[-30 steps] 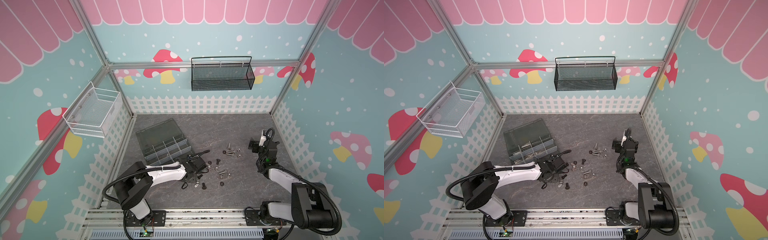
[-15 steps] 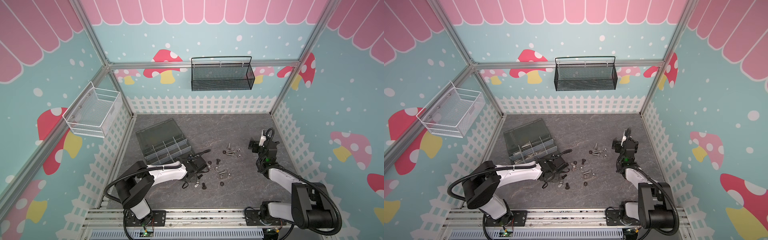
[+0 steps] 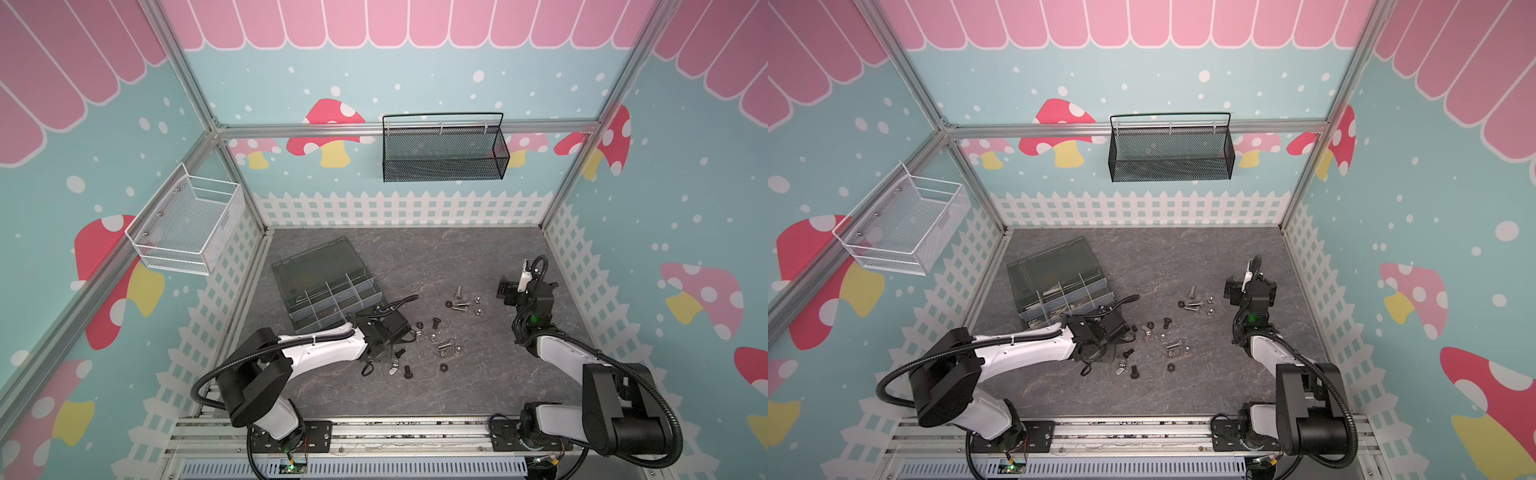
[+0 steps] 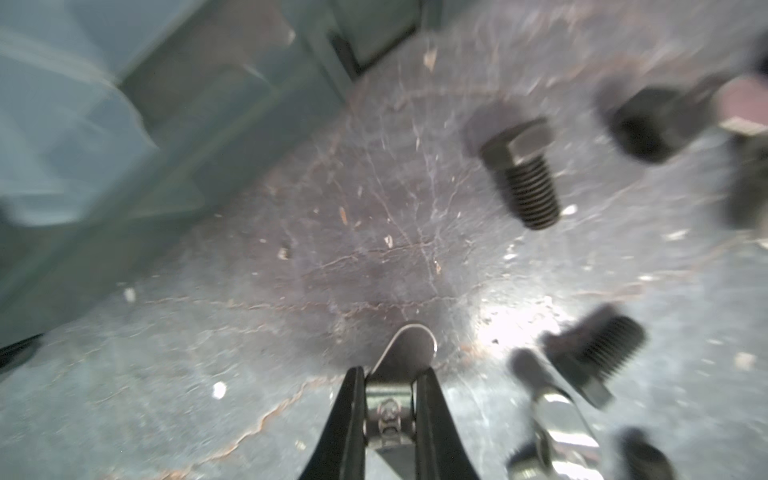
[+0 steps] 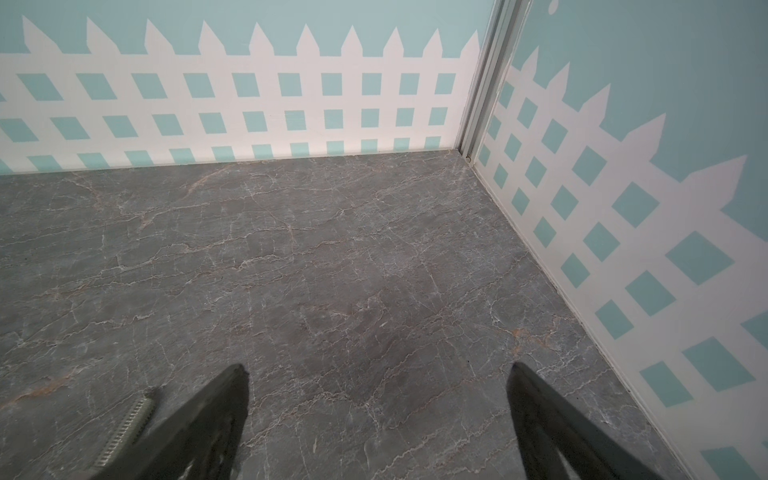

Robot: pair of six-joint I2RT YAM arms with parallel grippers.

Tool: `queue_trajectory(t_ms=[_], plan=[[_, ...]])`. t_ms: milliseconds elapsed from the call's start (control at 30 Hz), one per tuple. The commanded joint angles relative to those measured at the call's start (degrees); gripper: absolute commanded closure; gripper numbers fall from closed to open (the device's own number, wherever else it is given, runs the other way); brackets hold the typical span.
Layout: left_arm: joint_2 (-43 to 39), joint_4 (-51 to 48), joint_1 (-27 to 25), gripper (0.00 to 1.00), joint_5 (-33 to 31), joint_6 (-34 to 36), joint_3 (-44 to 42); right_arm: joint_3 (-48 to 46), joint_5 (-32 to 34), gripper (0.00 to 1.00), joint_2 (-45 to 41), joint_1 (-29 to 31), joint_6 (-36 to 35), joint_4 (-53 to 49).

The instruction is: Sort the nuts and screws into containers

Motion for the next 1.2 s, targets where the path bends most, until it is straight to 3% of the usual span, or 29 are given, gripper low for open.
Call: queue_trajectory(t_ms=[0, 100, 333, 467, 700, 933, 1167], plan=[[-6.05, -2.24, 1.15, 0.94, -4.31, -0.82, -0.95, 1.61, 0.43, 0.02, 0.82, 0.43, -0.03, -0.46], [-11.55, -3.22, 2.62, 0.95, -7.75, 5.00, -1.77, 1.72, 0.25, 0.02, 1.00, 0.52, 0.00, -0.41], [-19.72, -4.00, 7.54, 0.95, -19.50, 28.92, 0.06, 1.82, 0.06, 0.02, 1.13, 0.76, 0.33, -0.47], [-20.33, -2.01, 12.24, 0.95, -19.88, 37.10, 1.85, 2.25, 0.00, 0.02, 2.11, 0.89, 0.33, -0.47], [-15.93, -2.83, 15.22, 0.96, -24.38, 49.38, 3.68, 2.48, -0.19, 0.02, 2.45, 1.31, 0.50, -0.48], [-13.05, -9.59, 15.62, 0.98, -18.64, 56.47, 3.32, 3.01, -0.22, 0.02, 3.17, 1.49, 0.57, -0.47], [-13.48, -10.67, 16.28, 0.97, -13.33, 57.70, 2.01, 2.53, -0.49, 0.02, 2.28, 1.65, 0.77, -0.06]])
